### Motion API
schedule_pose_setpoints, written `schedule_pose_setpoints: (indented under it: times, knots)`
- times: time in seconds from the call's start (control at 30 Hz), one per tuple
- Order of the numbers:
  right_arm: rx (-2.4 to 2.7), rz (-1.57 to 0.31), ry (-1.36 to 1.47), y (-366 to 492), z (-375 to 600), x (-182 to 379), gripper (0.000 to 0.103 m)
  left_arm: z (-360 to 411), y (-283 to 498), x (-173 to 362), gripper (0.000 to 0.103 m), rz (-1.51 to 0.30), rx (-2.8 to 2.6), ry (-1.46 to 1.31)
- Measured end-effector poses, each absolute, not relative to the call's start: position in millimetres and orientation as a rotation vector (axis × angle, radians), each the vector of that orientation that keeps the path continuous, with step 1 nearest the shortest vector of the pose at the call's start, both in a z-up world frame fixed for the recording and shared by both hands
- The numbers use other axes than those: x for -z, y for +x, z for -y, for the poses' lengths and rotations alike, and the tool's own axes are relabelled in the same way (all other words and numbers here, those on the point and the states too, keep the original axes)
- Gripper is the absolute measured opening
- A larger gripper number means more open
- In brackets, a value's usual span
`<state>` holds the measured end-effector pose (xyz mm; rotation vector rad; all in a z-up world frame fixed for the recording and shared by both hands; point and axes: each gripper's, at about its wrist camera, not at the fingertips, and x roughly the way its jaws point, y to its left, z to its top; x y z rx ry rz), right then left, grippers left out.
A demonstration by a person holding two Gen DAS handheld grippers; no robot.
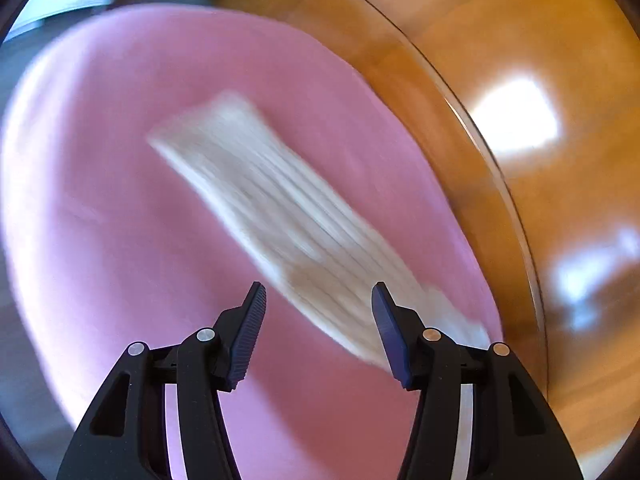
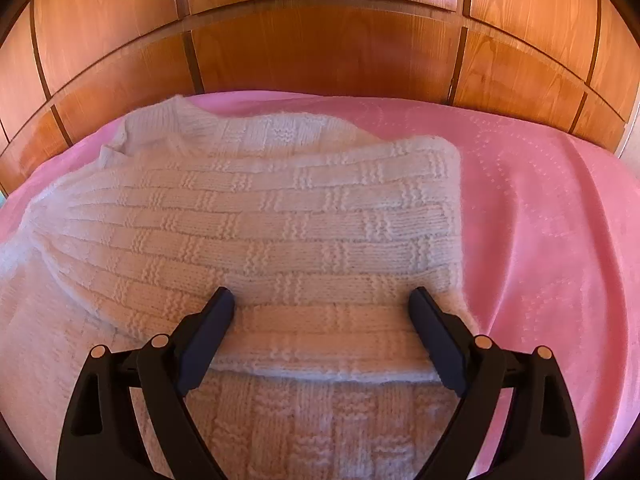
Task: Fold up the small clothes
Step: 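Grasp the other sleeve cuff with the left tool and lift it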
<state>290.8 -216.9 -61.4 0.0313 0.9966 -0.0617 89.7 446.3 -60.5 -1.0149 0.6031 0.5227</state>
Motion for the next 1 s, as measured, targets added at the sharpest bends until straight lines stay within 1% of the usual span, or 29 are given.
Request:
schedule_pose_setpoints:
  times: [0.2, 0.23, 0.27, 0.3, 0.33, 0.37, 0.4, 0.57, 0.67, 0.73, 0.83, 1.0]
  knots:
    - [0.085, -0.993, 0.000, 290.7, 213.7, 61.3, 0.091, -498.9, 83.7, 72.4, 0.053, -0.594, -0.639, -1.059]
    - [0.087, -0.993, -0.004, 290.9, 213.6, 60.8, 0.091, -498.6, 89.6, 75.6, 0.052, -0.602, -0.657, -1.058]
    - [0.087, -0.992, -0.008, 290.5, 213.3, 60.6, 0.091, -501.7, 94.6, 79.3, 0.043, -0.602, -0.670, -1.056]
    - [0.088, -0.993, -0.010, 290.6, 213.3, 61.1, 0.091, -503.4, 99.7, 79.9, 0.028, -0.609, -0.670, -1.042]
    - [0.090, -0.993, -0.012, 289.6, 211.4, 61.2, 0.091, -503.2, 106.6, 80.7, 0.020, -0.627, -0.673, -1.022]
    - [0.090, -0.993, -0.013, 289.7, 211.3, 61.1, 0.091, -507.3, 108.6, 80.0, 0.009, -0.640, -0.670, -1.009]
    - [0.090, -0.994, -0.014, 289.9, 211.2, 60.8, 0.091, -505.4, 115.1, 77.4, 0.007, -0.638, -0.648, -1.003]
    - [0.088, -0.994, -0.015, 290.8, 211.8, 61.0, 0.091, -468.1, 142.5, 33.1, 0.006, -0.566, -0.464, -0.885]
    - [0.087, -0.994, -0.012, 290.9, 212.2, 61.0, 0.092, -415.4, 164.6, -2.1, 0.006, -0.534, -0.309, -0.773]
    - [0.083, -0.993, -0.008, 291.4, 212.5, 61.4, 0.092, -364.0, 182.2, -21.9, 0.006, -0.528, -0.185, -0.684]
    - [0.077, -0.991, 0.000, 292.2, 214.4, 61.8, 0.092, -301.1, 203.3, -29.4, 0.006, -0.550, -0.046, -0.613]
    - [0.068, -0.989, 0.015, 292.7, 217.6, 62.6, 0.092, -196.2, 241.4, -3.8, 0.006, -0.669, 0.124, -0.526]
